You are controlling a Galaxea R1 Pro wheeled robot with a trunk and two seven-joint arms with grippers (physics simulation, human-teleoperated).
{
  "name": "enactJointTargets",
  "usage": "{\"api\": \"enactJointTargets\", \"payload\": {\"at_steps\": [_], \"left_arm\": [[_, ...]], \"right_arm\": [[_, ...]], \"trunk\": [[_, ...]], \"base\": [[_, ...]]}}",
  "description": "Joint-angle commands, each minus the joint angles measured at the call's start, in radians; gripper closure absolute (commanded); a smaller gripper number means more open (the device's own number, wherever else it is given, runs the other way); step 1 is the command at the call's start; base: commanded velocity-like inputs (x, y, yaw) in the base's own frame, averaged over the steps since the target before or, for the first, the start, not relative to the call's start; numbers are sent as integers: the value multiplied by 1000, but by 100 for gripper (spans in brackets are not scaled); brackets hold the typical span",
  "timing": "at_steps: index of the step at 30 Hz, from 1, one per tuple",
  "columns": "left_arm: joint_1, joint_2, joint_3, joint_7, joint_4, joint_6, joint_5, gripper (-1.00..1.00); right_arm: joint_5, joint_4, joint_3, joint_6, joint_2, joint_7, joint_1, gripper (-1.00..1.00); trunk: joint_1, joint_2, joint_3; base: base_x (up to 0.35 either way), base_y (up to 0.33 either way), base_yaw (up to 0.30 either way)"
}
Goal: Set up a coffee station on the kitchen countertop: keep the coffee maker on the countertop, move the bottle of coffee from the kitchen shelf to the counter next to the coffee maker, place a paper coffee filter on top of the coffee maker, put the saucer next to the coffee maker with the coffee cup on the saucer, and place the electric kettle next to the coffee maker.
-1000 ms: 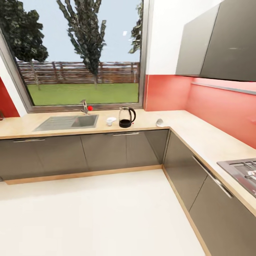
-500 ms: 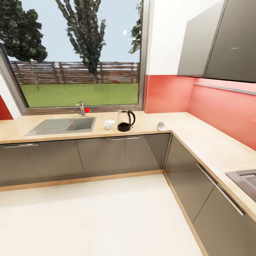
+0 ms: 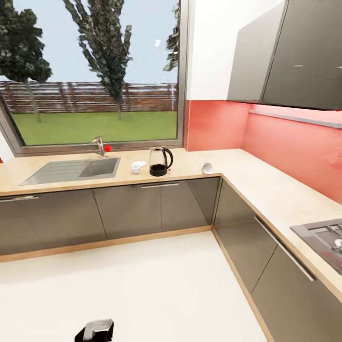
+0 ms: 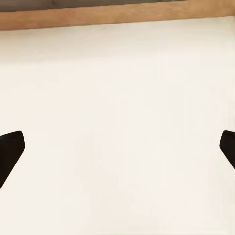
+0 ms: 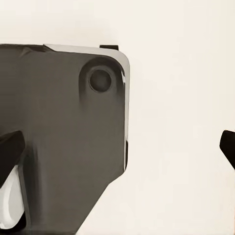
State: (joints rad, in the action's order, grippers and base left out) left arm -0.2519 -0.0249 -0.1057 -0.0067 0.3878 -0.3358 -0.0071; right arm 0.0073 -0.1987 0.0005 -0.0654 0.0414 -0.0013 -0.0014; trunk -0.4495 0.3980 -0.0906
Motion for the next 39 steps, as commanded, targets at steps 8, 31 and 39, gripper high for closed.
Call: {"api": "enactJointTargets", "payload": {"at_steps": [8,31,39], "left_arm": [[-212,71,13,-3,13,140,-5,-100],[-644,169,106,14,14,526,-5,-100],[-641,160,126,13,14,526,-6,-100]], "right_arm": [[-2,25,1,-2,-1,1,0,-100],[0,28,1,-3,-5,4,0,-100],[-1,29,1,-4,-5,5,0,-100]], "trunk": [[-1,2,-2],[-1,2,-2],[-1,2,-2]], "base": [[0,0,-259],[0,0,-165],[0,0,-1]]}}
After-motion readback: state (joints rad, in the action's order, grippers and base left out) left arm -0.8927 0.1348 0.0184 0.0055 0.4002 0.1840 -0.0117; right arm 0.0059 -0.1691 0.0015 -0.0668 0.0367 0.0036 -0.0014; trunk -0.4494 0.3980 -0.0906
